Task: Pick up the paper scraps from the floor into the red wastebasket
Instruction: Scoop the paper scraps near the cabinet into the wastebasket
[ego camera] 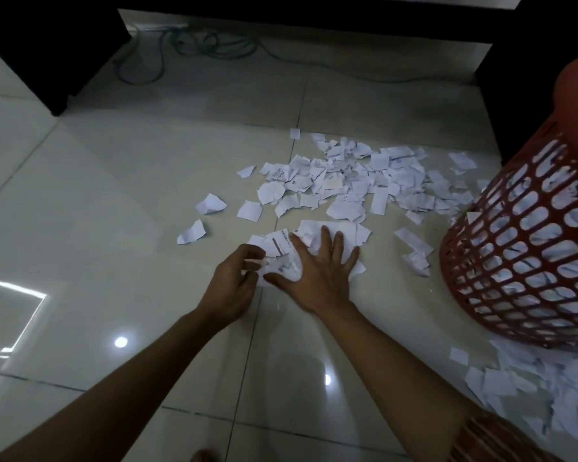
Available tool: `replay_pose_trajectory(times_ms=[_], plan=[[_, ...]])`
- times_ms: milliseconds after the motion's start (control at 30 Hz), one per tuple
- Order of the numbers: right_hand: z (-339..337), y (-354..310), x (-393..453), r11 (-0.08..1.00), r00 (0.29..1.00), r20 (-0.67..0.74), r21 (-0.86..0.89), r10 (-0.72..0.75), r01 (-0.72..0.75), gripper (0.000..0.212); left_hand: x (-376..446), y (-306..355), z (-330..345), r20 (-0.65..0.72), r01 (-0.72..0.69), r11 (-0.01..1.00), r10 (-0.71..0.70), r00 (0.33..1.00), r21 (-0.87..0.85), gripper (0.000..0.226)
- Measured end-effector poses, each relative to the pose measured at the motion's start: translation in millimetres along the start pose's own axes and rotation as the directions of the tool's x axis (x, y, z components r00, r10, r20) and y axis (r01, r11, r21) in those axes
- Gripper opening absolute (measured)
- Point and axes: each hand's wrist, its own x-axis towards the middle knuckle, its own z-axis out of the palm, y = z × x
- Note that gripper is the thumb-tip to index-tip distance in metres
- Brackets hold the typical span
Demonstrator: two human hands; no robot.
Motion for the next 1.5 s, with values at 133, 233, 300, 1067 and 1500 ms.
replay_pose_trajectory(times_ms=[133,233,300,1067,1500], plan=[[1.2,-0.3,-1.2,0.999,0.965,-0.262,-0.006,-0.033,0.032,0.04,7.1,-8.6,-8.9,-0.262,-0.016,0.988,0.056,0.963,0.153,0.028],[4.5,2.7,-1.3,0.996,0.95,-0.307,0.042,-0.063,0.079,0.025,13.7,-22.2,-20.9,-0.45,0.089,0.933,0.083,0.889,0.348,0.05],[6.5,6.9,-0.2,0.989,0.934,-0.348,0.086,-0.081,0.118,0.022,19.9,-32.7,-26.9,-0.465,0.21,0.883,0.01,0.885,0.42,0.071],[-44.1,60.8,-6.2,0.789,0.883,-0.46,0.574,0.089,0.22,0.021,164.9,11.3,82.9,0.186,-0.163,0.678,0.039,0.982,0.717,0.125],[-62.6,74.3,-18.2,0.843,0.87,-0.475,0.516,0.134,0.152,0.018,197.4,40.3,112.3,0.262,-0.315,0.608,0.177,0.949,0.729,0.076]])
